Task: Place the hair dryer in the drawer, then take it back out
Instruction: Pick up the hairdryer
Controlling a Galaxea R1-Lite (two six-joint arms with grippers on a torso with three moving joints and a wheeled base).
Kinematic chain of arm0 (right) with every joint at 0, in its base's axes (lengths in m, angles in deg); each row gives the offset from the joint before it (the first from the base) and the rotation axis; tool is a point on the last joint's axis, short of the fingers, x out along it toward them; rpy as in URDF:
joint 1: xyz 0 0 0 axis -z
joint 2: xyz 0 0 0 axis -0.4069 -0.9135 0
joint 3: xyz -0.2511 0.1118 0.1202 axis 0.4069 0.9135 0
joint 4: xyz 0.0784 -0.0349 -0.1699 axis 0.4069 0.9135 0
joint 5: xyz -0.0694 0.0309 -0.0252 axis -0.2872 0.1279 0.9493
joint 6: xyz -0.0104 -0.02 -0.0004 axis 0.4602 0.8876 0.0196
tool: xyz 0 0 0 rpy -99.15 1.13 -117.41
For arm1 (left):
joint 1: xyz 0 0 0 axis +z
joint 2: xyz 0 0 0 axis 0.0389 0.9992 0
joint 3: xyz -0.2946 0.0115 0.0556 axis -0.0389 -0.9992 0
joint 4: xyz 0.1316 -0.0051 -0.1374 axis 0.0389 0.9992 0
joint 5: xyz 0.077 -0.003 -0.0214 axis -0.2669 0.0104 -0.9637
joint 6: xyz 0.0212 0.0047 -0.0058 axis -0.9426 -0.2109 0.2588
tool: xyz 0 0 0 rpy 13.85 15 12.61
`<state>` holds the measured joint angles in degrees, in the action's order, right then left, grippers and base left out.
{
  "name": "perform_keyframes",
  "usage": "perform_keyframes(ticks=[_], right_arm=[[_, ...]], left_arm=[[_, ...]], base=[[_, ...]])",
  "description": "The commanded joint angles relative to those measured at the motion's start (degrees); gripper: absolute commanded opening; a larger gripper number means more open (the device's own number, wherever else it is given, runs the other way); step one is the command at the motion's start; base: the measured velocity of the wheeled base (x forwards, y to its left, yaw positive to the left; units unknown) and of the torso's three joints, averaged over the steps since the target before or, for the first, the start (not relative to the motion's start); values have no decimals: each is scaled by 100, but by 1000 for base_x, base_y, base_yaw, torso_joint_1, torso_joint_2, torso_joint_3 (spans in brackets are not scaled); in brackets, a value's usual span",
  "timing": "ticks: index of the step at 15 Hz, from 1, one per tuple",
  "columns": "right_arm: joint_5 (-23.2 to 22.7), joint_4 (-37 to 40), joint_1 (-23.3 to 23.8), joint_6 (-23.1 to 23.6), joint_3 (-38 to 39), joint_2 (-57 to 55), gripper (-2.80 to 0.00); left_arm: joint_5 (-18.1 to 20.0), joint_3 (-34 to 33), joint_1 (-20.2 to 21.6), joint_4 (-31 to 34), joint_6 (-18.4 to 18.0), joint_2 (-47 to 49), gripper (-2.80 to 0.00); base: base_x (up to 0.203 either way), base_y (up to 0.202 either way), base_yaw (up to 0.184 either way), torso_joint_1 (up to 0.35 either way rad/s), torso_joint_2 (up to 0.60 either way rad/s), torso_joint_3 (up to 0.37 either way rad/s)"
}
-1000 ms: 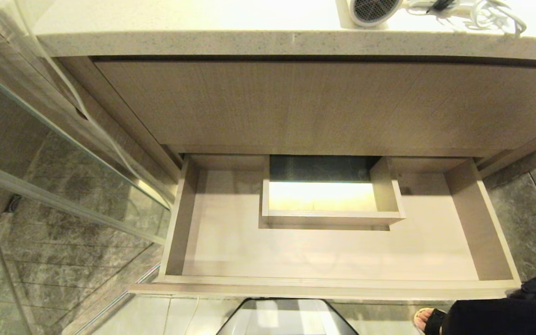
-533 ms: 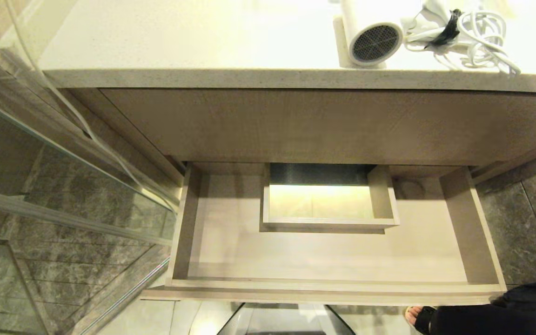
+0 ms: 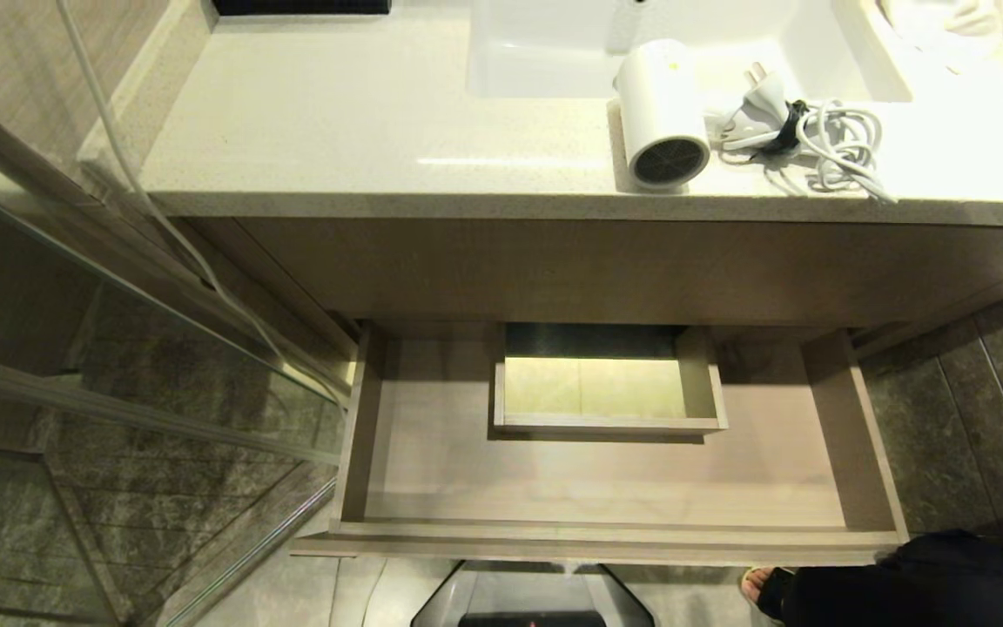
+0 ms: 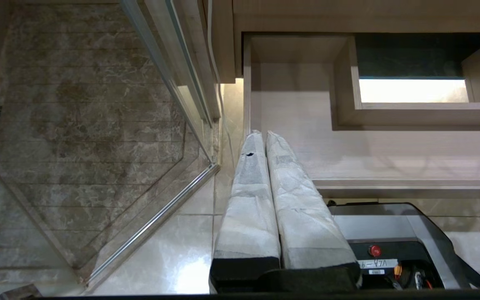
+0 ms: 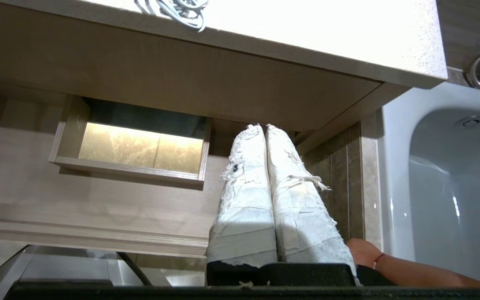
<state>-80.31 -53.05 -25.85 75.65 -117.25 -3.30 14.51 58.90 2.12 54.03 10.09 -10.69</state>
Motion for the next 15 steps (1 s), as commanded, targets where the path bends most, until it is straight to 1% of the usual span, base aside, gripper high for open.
perform_keyframes(ticks=[1,6,9,11,15], right_arm=[[4,13,0,18,-2,-14,-280],[46,51,8,65,7,-14,-280],[22,19,8,185,-20,-17,-280],[4,28,8,230,-37,-23,-280],[-4,55,8,299,-37,-23,-280]], left_arm=[[-1,0,2,-2,1,0,-280],[-1,0,2,-2,1,0,-280],[-1,0,2,-2,1,0,-280],[-1,-1,-6,-2,3,0,-280],[-1,0,-4,-2,4,0,-280]], base=[[0,0,0,211,-369,-168],[0,0,0,190,-350,-160],[0,0,0,30,-61,-21],[0,0,0,123,14,145],[0,0,0,238,18,247]])
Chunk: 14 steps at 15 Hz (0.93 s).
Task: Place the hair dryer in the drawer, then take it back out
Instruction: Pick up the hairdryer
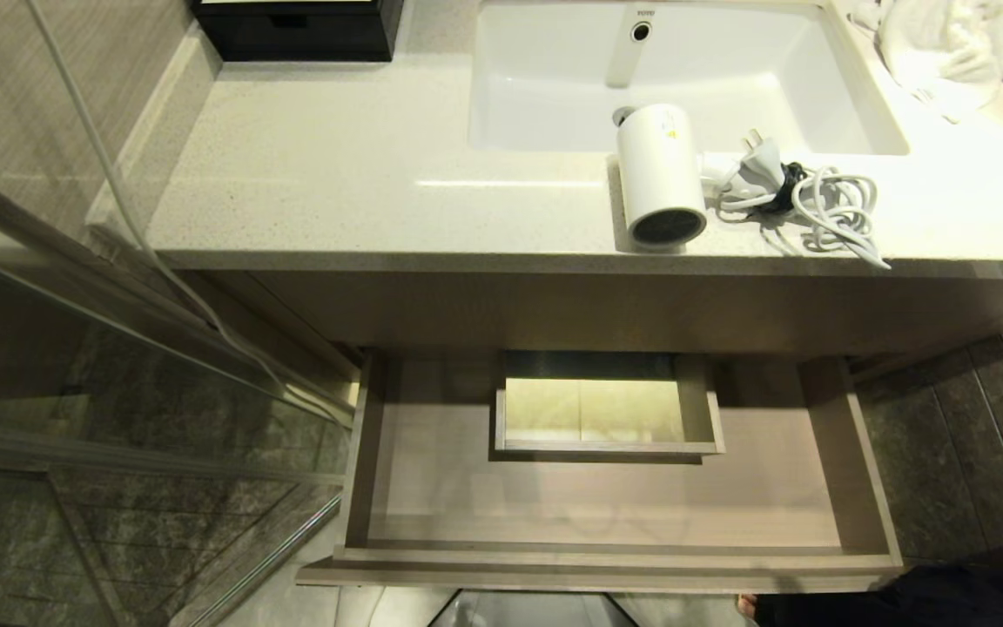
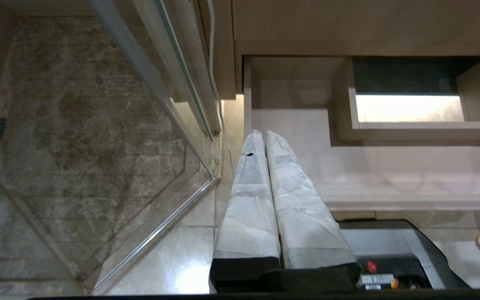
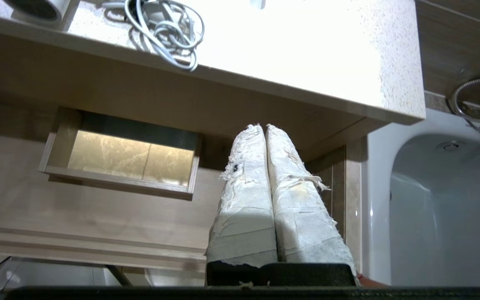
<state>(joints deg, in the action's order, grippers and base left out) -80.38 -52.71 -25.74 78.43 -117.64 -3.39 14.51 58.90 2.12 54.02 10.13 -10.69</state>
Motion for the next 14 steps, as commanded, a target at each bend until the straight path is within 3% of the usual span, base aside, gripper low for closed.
perform_keyframes(ticks=[1,14], right_arm=[[3,29,-3,56,2,-23,-280],[22,-27,-52,265,-134,-545,-280]], left_arm=[[-1,0,2,-1,-3,0,-280],[-1,-7,-5,-1,4,0,-280]], base=[[0,0,0,265,5,255],[0,0,0,305,-92,210]])
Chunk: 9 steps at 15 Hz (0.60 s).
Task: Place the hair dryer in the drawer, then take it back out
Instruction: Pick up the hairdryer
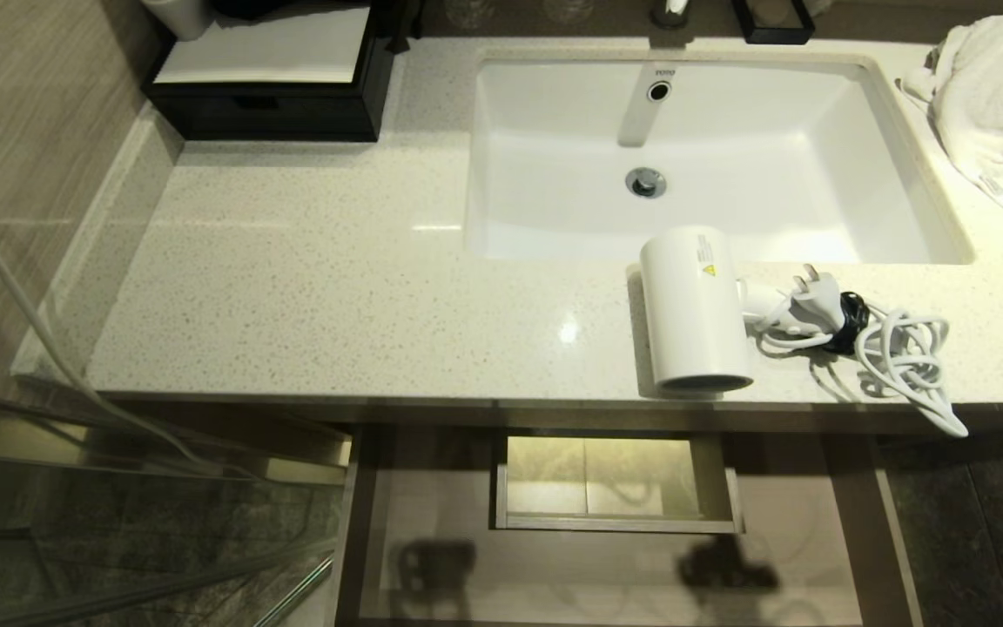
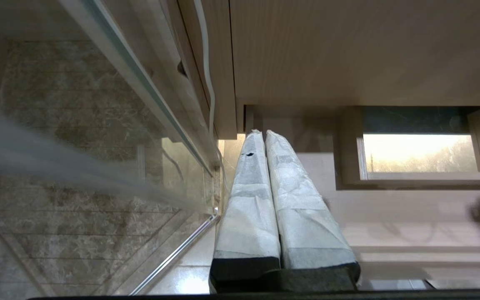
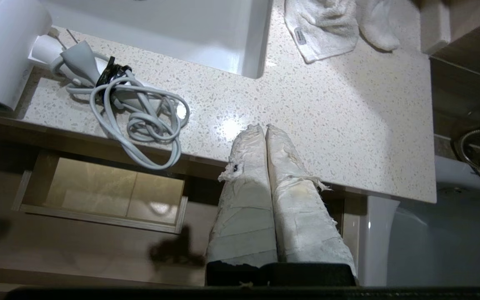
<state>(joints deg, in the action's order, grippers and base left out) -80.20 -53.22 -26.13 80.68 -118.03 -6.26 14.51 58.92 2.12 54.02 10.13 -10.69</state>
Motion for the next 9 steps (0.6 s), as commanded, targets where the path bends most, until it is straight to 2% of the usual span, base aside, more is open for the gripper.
perform_keyframes(ticks=[1,5,6,7,8,9], right_arm=[[20,52,-15,72,-207,-420,-280],[36,315,-130,68,-1203,-1876,-280],[-241,445,-375,83,-1407,-2170,-280],[-997,545,-613,176,-1615,-2405,-280],[-1753,632,-628,444,-1766,-2618,-280],[-2198,790,-530,1017,-1839,-2770,0]], left_arm=[[-1,-2,2,-1,-3,0,-280],[-1,-2,2,-1,5,0,-280],[-1,-2,-3,-1,2,0,-280],[-1,-2,2,-1,-3,0,-280],[-1,-4,1,-1,3,0,-280],[-1,-2,2,-1,-3,0,-280]], base=[[0,0,0,186,-85,85],[0,0,0,39,-18,20],[0,0,0,0,0,0],[0,0,0,0,0,0],[0,0,0,0,0,0],[0,0,0,0,0,0]])
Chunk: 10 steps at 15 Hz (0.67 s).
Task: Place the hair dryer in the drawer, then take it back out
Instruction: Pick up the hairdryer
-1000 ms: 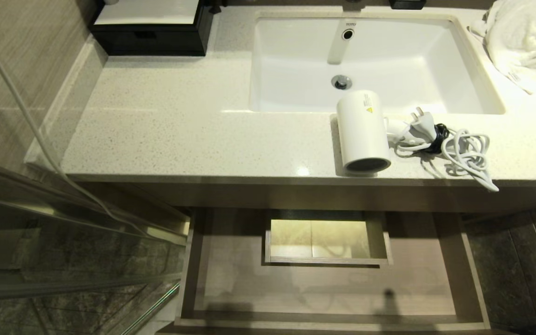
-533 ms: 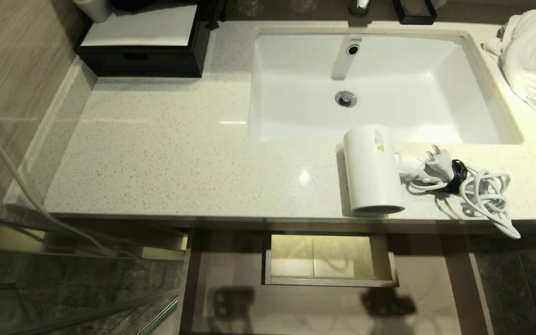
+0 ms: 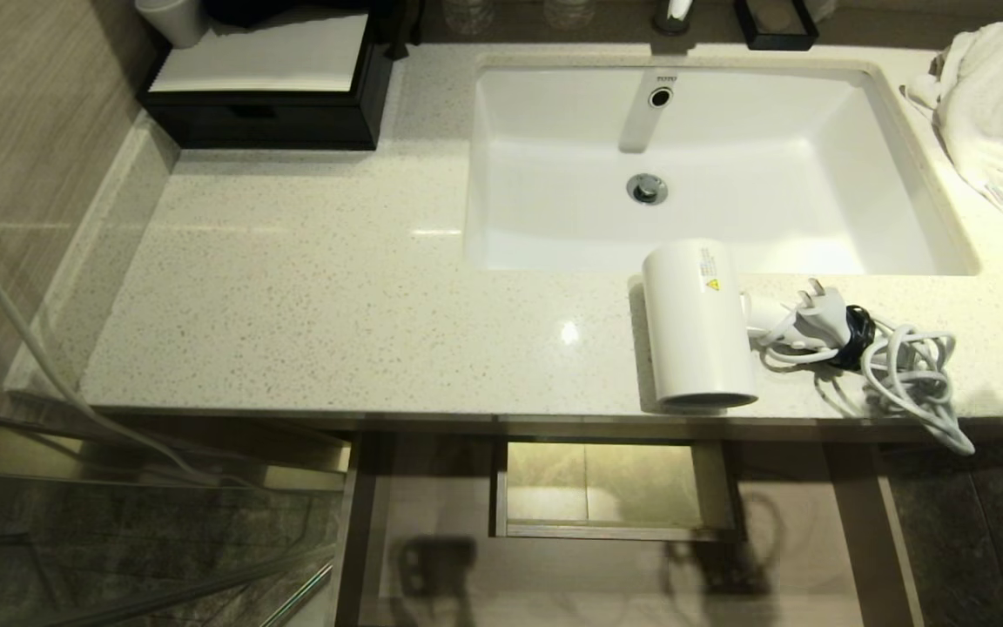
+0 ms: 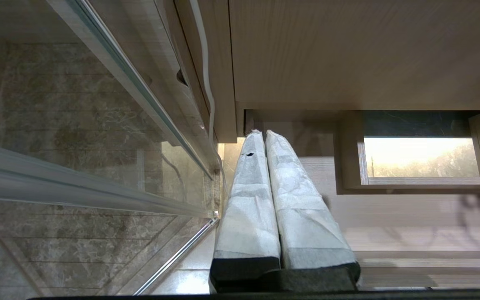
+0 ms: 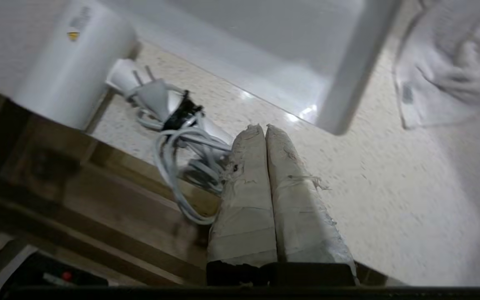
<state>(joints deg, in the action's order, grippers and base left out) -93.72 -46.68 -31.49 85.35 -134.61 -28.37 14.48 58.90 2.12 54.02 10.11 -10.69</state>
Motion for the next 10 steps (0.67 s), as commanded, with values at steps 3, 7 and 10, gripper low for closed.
perform_keyframes(ticks=[3,7,10], right_arm=[[-1585,864,499,2742,-291,-946,0],[-2155,1074,649,3592,-881,-1665,0],[-1892,1074,705,3747,-1611,-1911,0]], left_arm=[[2,0,2,-1,4,0,-280],[2,0,-1,-1,3,0,-280],[2,0,2,-1,-1,0,-280]], base=[[0,0,0,0,0,0],[0,0,0,0,0,0],[0,0,0,0,0,0]])
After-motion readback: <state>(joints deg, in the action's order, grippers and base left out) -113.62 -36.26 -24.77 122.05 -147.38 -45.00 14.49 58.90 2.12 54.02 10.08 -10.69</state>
